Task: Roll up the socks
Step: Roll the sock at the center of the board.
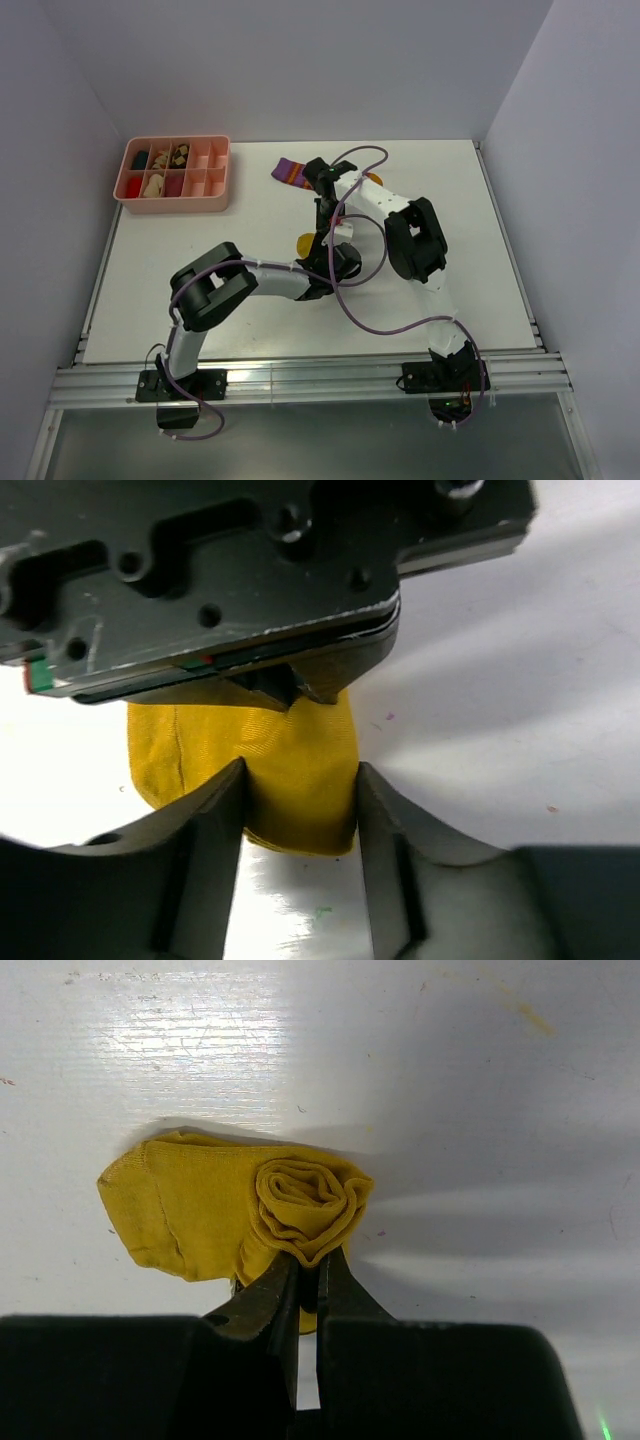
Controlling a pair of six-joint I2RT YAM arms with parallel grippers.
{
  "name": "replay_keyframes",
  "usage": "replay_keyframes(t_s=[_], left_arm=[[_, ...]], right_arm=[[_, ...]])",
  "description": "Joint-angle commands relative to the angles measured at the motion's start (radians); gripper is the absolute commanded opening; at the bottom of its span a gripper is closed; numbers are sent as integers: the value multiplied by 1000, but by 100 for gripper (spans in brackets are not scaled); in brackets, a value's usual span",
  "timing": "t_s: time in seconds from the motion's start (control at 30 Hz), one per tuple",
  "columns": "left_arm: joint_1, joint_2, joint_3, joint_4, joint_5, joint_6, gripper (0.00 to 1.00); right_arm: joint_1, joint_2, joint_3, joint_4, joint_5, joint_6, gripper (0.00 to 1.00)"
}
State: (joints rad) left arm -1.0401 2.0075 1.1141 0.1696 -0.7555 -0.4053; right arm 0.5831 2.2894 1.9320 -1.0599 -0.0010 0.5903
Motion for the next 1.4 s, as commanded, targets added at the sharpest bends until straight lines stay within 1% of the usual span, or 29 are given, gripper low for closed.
replay_keyframes(t_s=[0.0, 0.03, 0.07, 0.1, 0.13, 0.23, 0.3, 0.37, 0.4, 0.43, 0.47, 0.5, 0.53, 0.57, 0.6, 0.63, 0.67, 0.7, 0.73, 0.77, 0.87, 0.9, 0.93, 0.97, 1.0, 1.03, 1.13, 1.23, 1.37], left_arm=[[-6, 46, 67, -59, 2, -32, 47], [-6, 48, 69, -94, 10, -46, 36], [-6, 48, 70, -114, 19, -52, 28], [-6, 45, 70, -131, 33, -61, 16], [-6, 40, 67, -152, 36, -79, 1], [-3, -2, 32, -166, 82, -95, 1], [3, -47, 10, -199, 126, -113, 1], [28, -82, -22, -212, 201, -151, 1], [37, -119, -34, -216, 229, -165, 1], [60, -139, -66, -213, 289, -193, 1], [74, -177, -83, -208, 324, -204, 1], [87, -196, -98, -199, 365, -214, 1], [118, -211, -127, -191, 393, -249, 1], [133, -228, -144, -180, 465, -262, 1], [150, -254, -160, -179, 502, -274, 1], [185, -266, -186, -151, 531, -312, 1], [204, -291, -204, -131, 598, -325, 1], [219, -303, -241, -116, 628, -339, 1], [254, -311, -256, -90, 663, -377, 1], [274, -328, -275, -73, 729, -395, 1], [360, -349, -353, 11, 840, -487, 1], [403, -352, -393, 40, 913, -531, 1], [423, -354, -413, 66, 941, -553, 1], [440, -357, -431, 124, 971, -573, 1], [469, -355, -460, 146, 1013, -595, 1], [480, -352, -471, 165, 1031, -630, 1], [514, -326, -504, 238, 1090, -688, 1], [526, -293, -511, 275, 1119, -724, 1], [540, -262, -539, 333, 1153, -777, 1]], right_arm=[[9, 62, -36, -75, -27, 6, 0], [11, 59, -44, -71, -45, 6, 0], [9, 56, -50, -63, -57, 6, 0], [8, 44, -56, -43, -68, 11, 0], [6, 33, -67, -28, -79, 14, 0], [-2, -21, -140, 60, -142, 34, 0], [-15, -80, -183, 154, -198, 57, 3], [-31, -132, -261, 237, -226, 72, 14], [-48, -196, -292, 329, -240, 98, 20], [-58, -230, -356, 378, -246, 114, 30], [-68, -264, -388, 473, -255, 143, 36], [-80, -325, -419, 519, -270, 158, 41], [-106, -355, -476, 561, -275, 172, 48], [-117, -381, -504, 601, -275, 189, 52], [-130, -434, -534, 682, -274, 218, 55], [-150, -461, -597, 721, -268, 230, 62], [-160, -487, -628, 759, -261, 252, 65], [-167, -536, -662, 835, -261, 258, 66], [-175, -560, -730, 875, -258, 266, 69], [-186, -606, -766, 958, -260, 272, 70], [-192, -656, -889, 1057, -300, 269, 70], [-190, -669, -912, 1125, -312, 267, 68], [-192, -673, -956, 1153, -330, 269, 65], [-187, -676, -981, 1222, -359, 273, 65], [-184, -679, -1008, 1256, -369, 279, 64], [-181, -677, -1050, 1285, -376, 284, 64], [-146, -665, -1097, 1362, -381, 302, 64], [-108, -634, -1134, 1451, -392, 328, 64], [-88, -561, -1173, 1581, -418, 387, 64]])
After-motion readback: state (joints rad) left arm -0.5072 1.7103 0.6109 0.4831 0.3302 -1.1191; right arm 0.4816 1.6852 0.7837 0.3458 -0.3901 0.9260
